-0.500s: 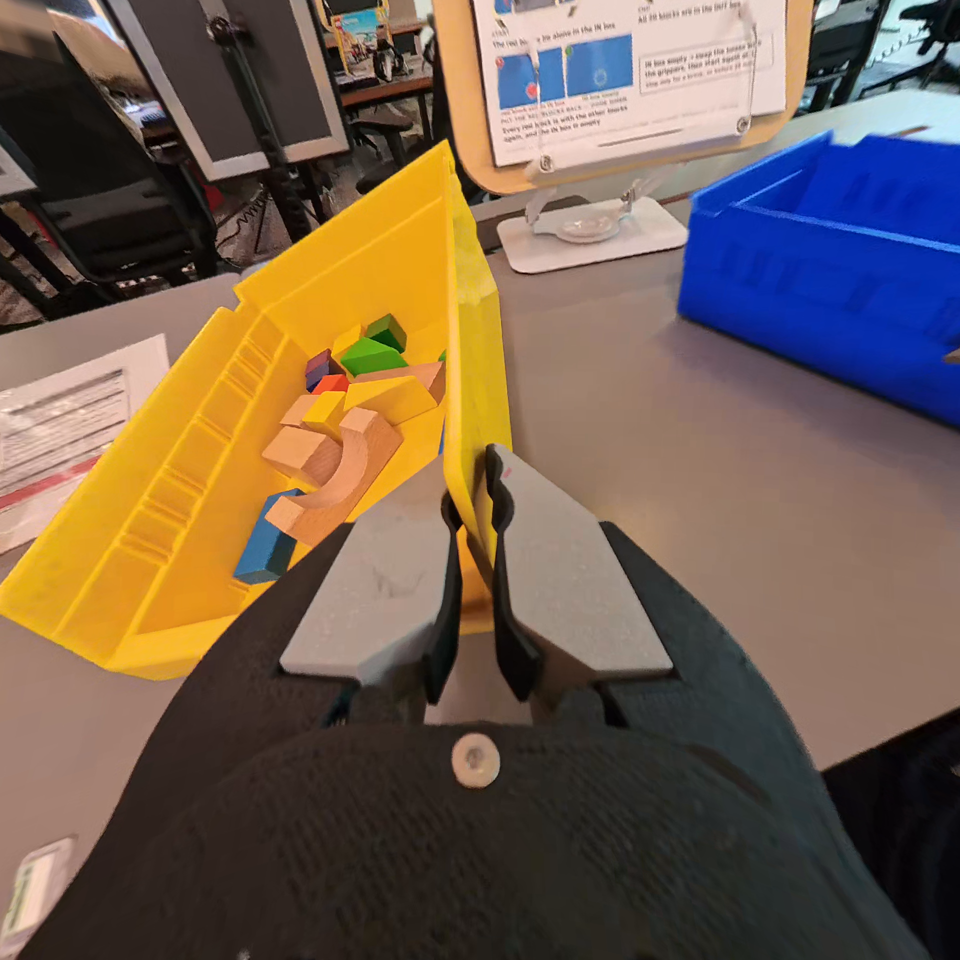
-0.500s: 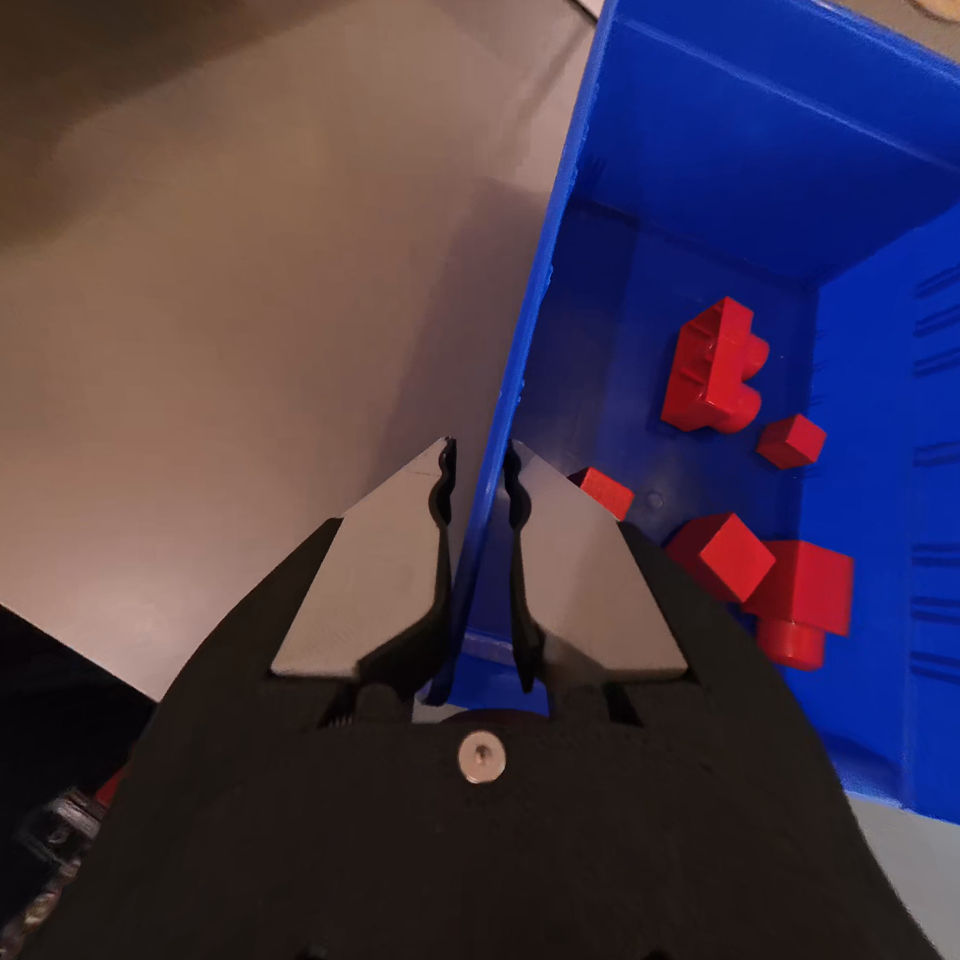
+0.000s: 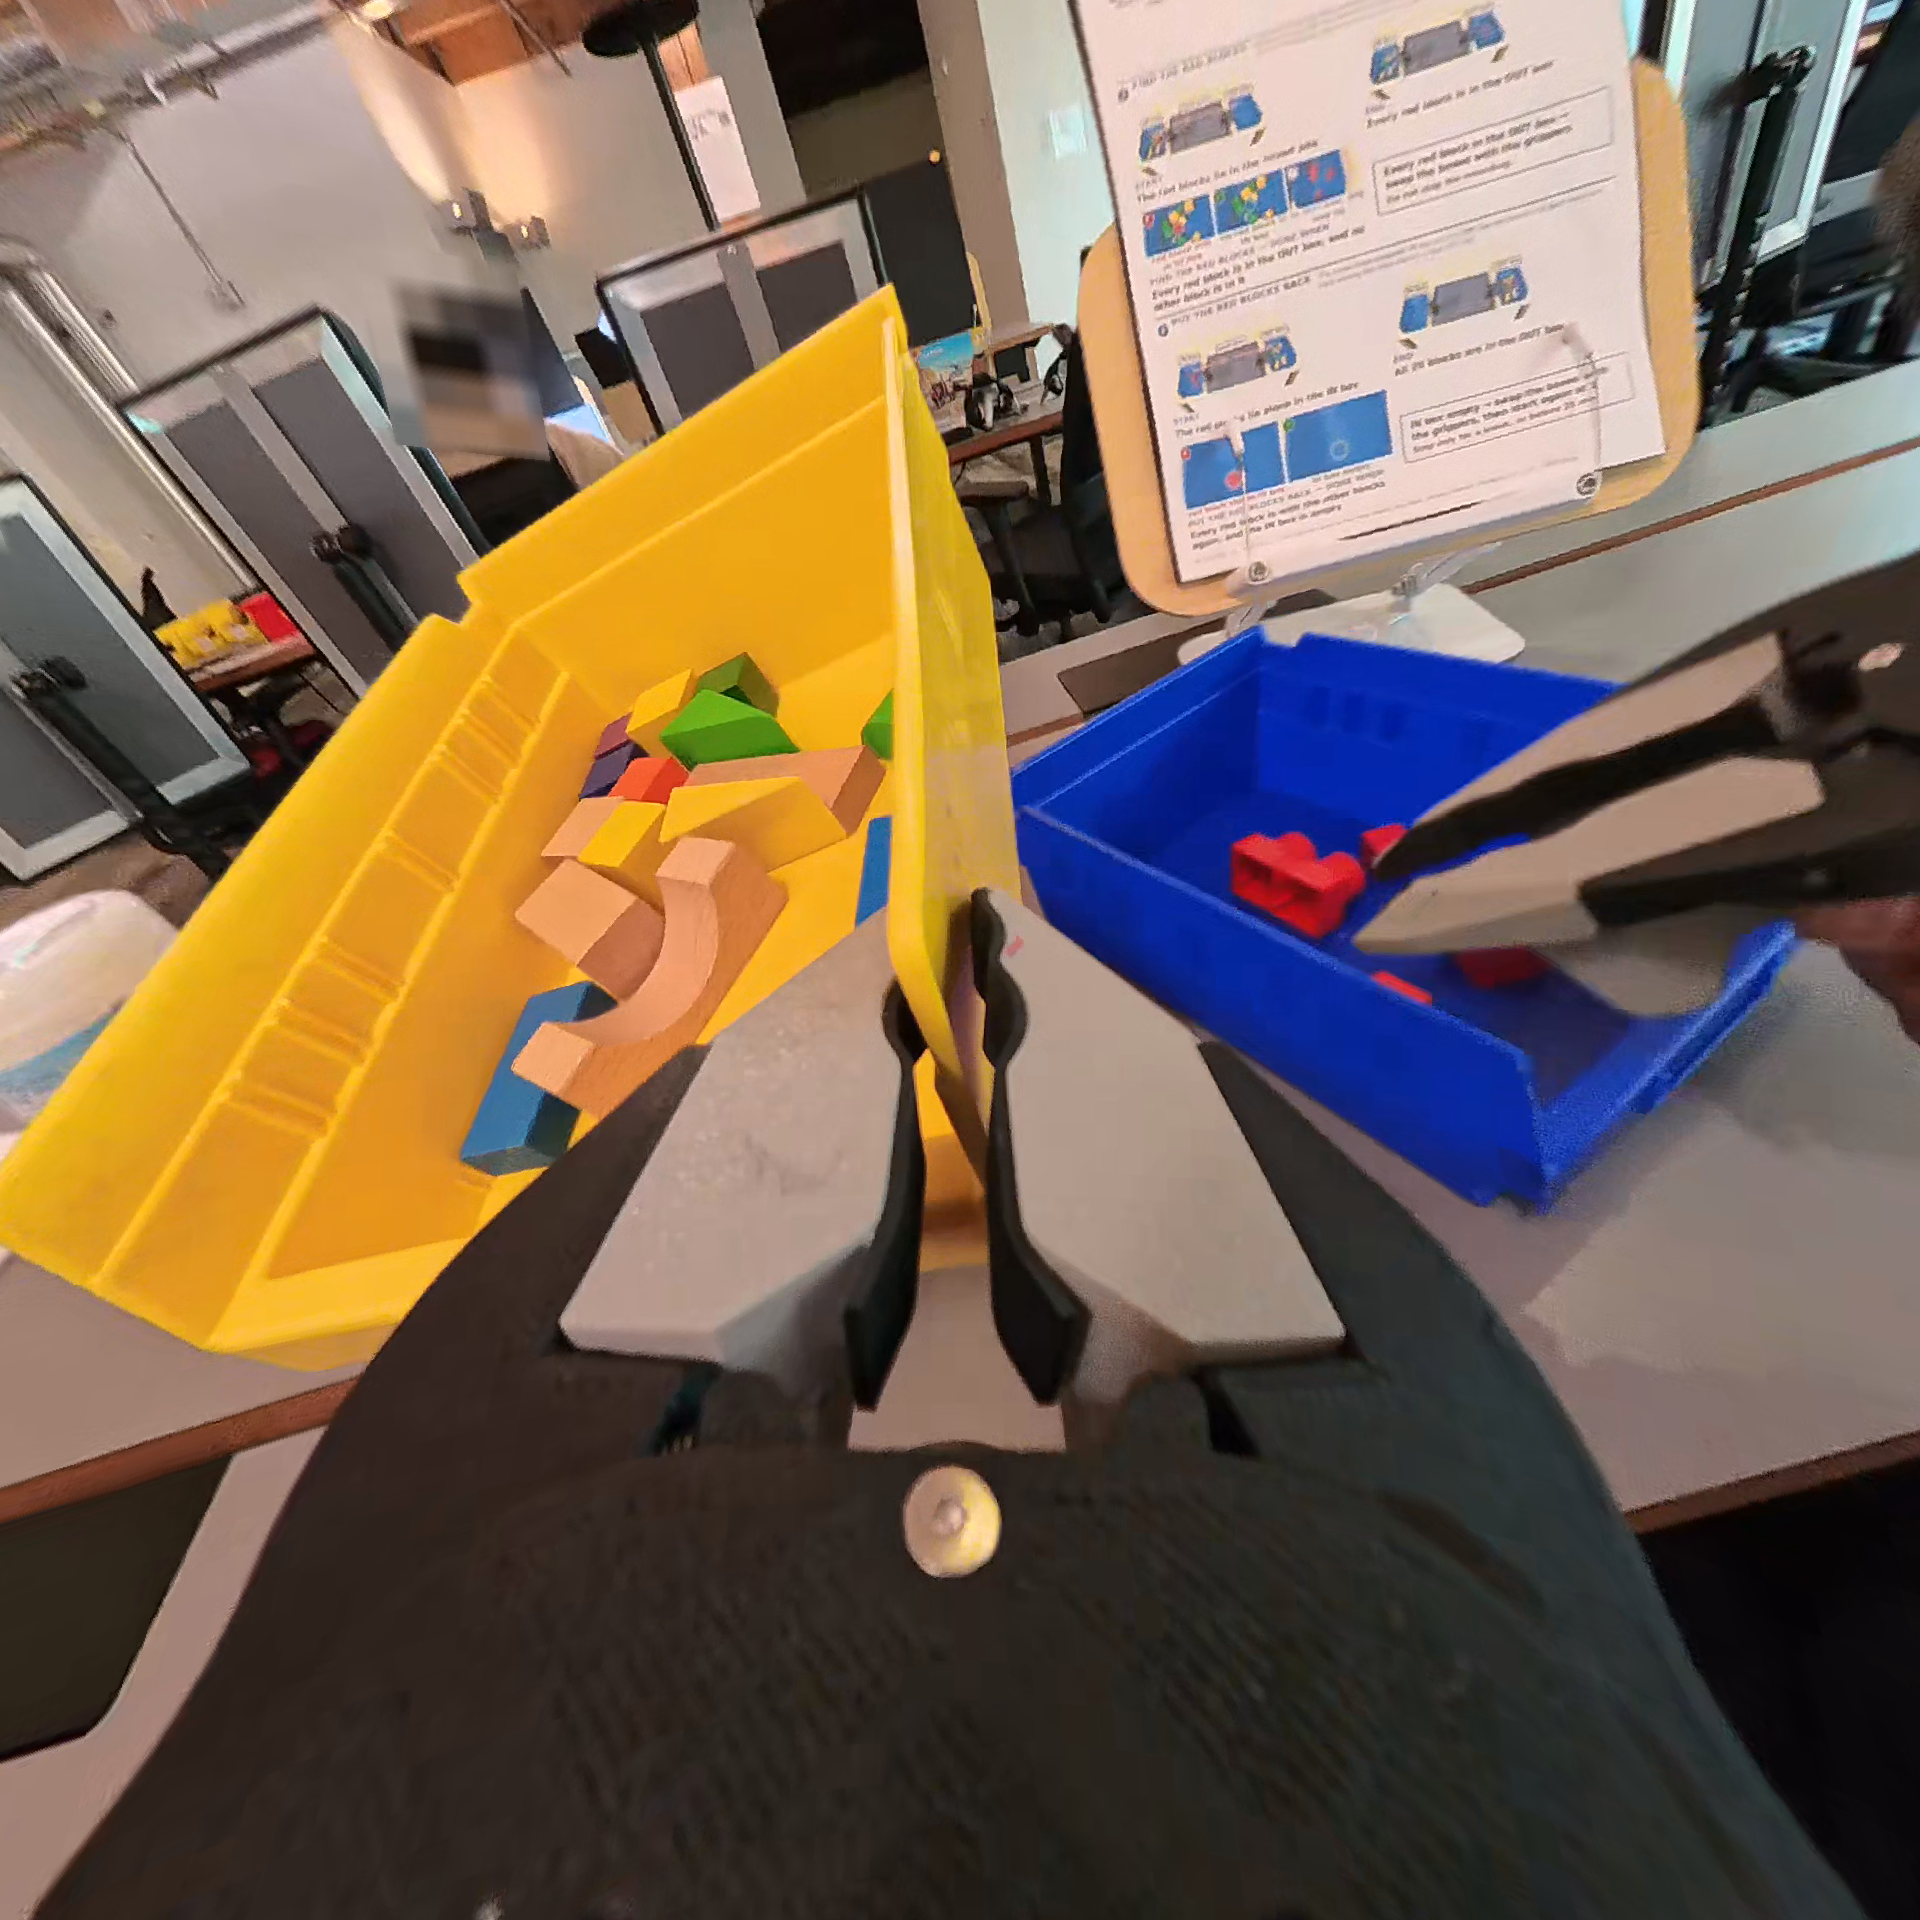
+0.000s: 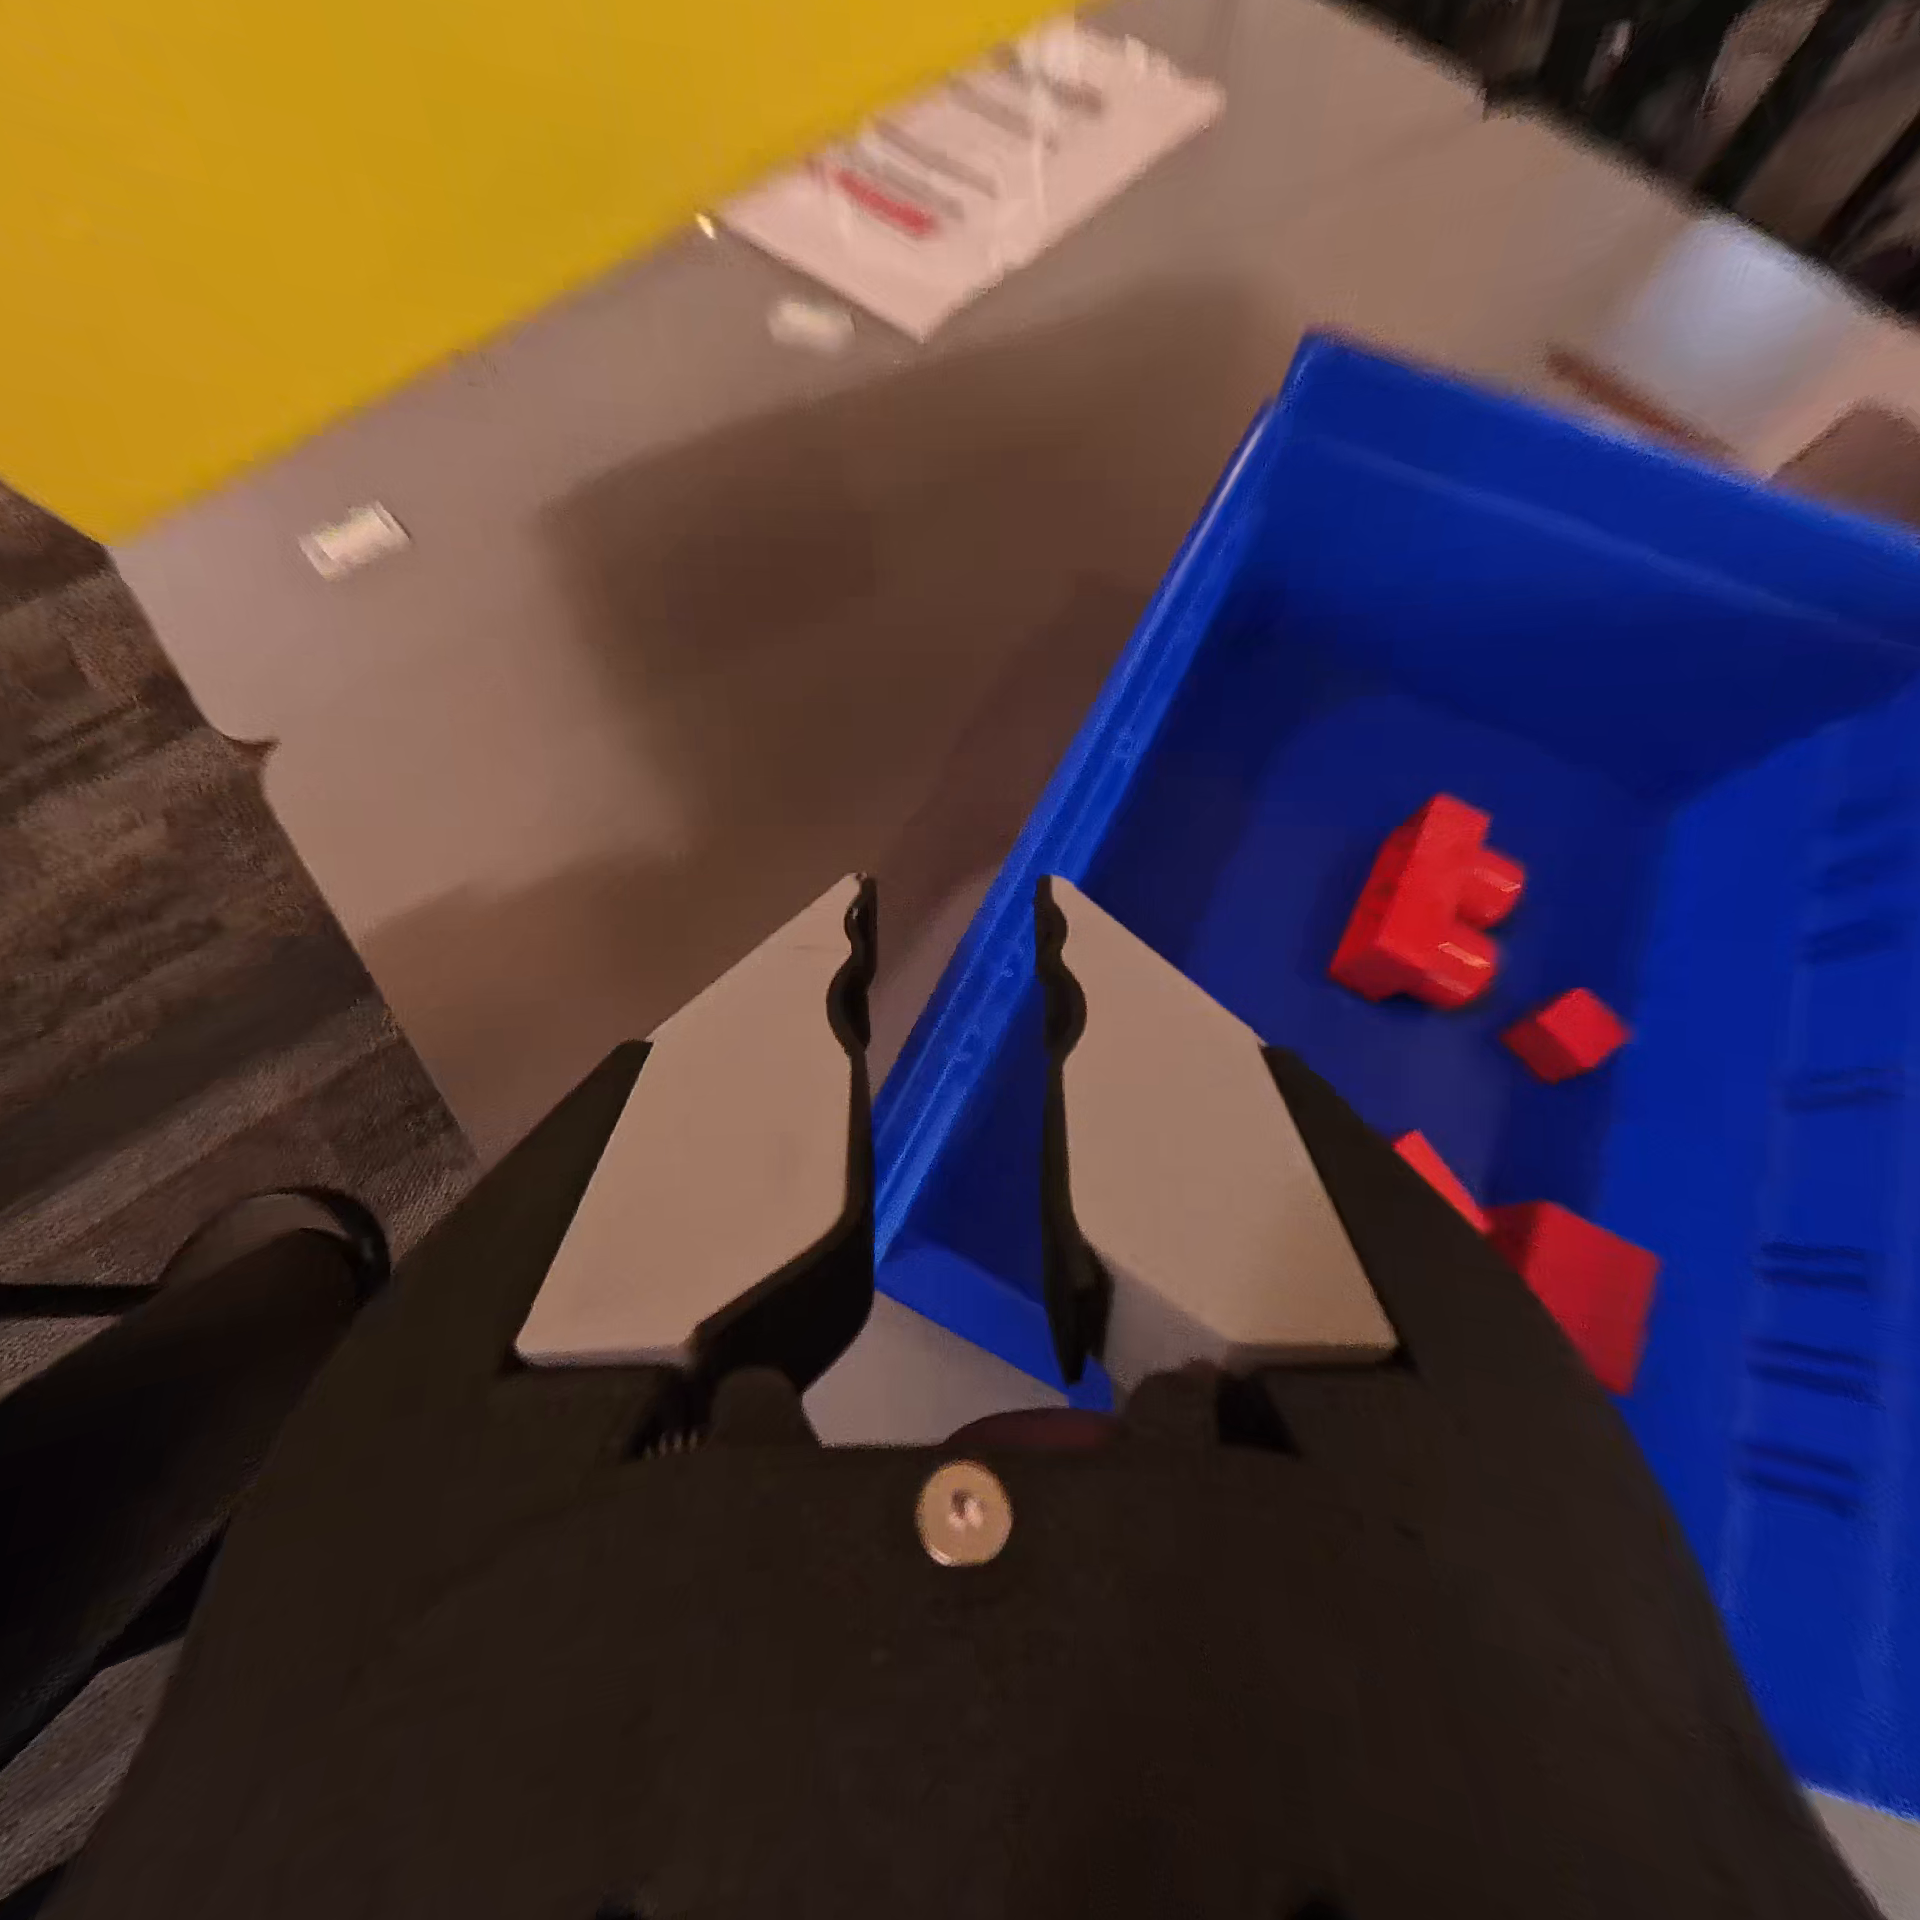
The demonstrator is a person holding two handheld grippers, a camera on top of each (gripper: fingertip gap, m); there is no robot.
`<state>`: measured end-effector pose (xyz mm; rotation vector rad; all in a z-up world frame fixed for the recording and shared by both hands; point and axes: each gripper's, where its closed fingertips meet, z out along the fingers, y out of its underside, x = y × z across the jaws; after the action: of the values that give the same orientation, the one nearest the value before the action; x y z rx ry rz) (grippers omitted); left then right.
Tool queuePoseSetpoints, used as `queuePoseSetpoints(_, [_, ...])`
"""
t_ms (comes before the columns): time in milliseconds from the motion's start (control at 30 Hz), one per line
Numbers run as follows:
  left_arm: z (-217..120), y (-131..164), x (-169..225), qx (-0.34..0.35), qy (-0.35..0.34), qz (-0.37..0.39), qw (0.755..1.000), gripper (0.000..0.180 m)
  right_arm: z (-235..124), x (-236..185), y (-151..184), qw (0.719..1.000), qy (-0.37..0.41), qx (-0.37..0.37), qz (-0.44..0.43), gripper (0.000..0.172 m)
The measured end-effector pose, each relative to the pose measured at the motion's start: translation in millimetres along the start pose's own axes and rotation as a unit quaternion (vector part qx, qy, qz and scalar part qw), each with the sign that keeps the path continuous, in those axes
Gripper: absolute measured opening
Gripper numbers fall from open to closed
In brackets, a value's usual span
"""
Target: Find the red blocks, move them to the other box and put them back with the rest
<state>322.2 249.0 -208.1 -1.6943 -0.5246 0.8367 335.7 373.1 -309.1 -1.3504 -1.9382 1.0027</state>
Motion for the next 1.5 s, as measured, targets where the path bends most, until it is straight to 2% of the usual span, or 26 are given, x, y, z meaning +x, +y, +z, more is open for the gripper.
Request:
queuePoseSetpoints(67, [-5,-9,6,0.011,0.003,0.015,1.0,0.0,-24,5,-17,0.999,0.0,0.043,-0.005,0.028])
queuePoseSetpoints(167, [-6,-24,21,0.026,0.015,0.037,0.999,0.001,-64,28,-23,0.996,0.001,0.094,0.011,0.029])
queuePoseSetpoints(367, [7,-59,81,0.042,0.068,0.087,0.993,0.0,-110,93,16,0.992,0.035,0.108,0.059,0.027])
queuePoseSetpoints(467, [14,-80,127,0.049,0.115,0.105,0.987,0.0,-121,119,45,0.992,0.042,0.091,0.081,0.026])
queuePoseSetpoints(533, [20,-92,163,0.054,0.148,0.13,0.979,0.001,-137,144,65,0.99,0.073,0.088,0.079,0.027])
queuePoseSetpoints(733, [51,-115,300,0.063,0.252,0.182,0.948,0.002,-212,218,118,0.975,0.141,0.107,0.138,0.028])
queuePoseSetpoints(833, [64,-108,369,0.055,0.318,0.18,0.929,0.002,-257,251,144,0.962,0.186,0.114,0.162,0.029])
queuePoseSetpoints(967, [76,-79,450,0.022,0.385,0.175,0.906,0.002,-310,285,178,0.948,0.235,0.106,0.185,0.031])
queuePoseSetpoints(1067, [86,-48,498,-0.01,0.421,0.176,0.89,0.003,-336,305,199,0.937,0.263,0.109,0.201,0.031])
queuePoseSetpoints(1133, [92,-26,523,-0.034,0.445,0.167,0.879,0.003,-341,311,210,0.934,0.267,0.104,0.211,0.032])
queuePoseSetpoints(1233, [100,-13,541,-0.018,0.428,0.19,0.883,0.003,-339,310,219,0.935,0.27,0.098,0.208,0.032])
queuePoseSetpoints(1333, [100,4,548,-0.064,0.444,0.199,0.871,0.008,-324,298,216,0.945,0.249,0.085,0.194,0.033])
queuePoseSetpoints(1433, [96,6,527,-0.074,0.426,0.2,0.879,0.017,-308,279,207,0.957,0.231,0.07,0.161,0.036])
queuePoseSetpoints(1500, [81,-1,506,-0.072,0.441,0.17,0.878,0.024,-297,260,201,0.966,0.214,0.064,0.133,0.037])
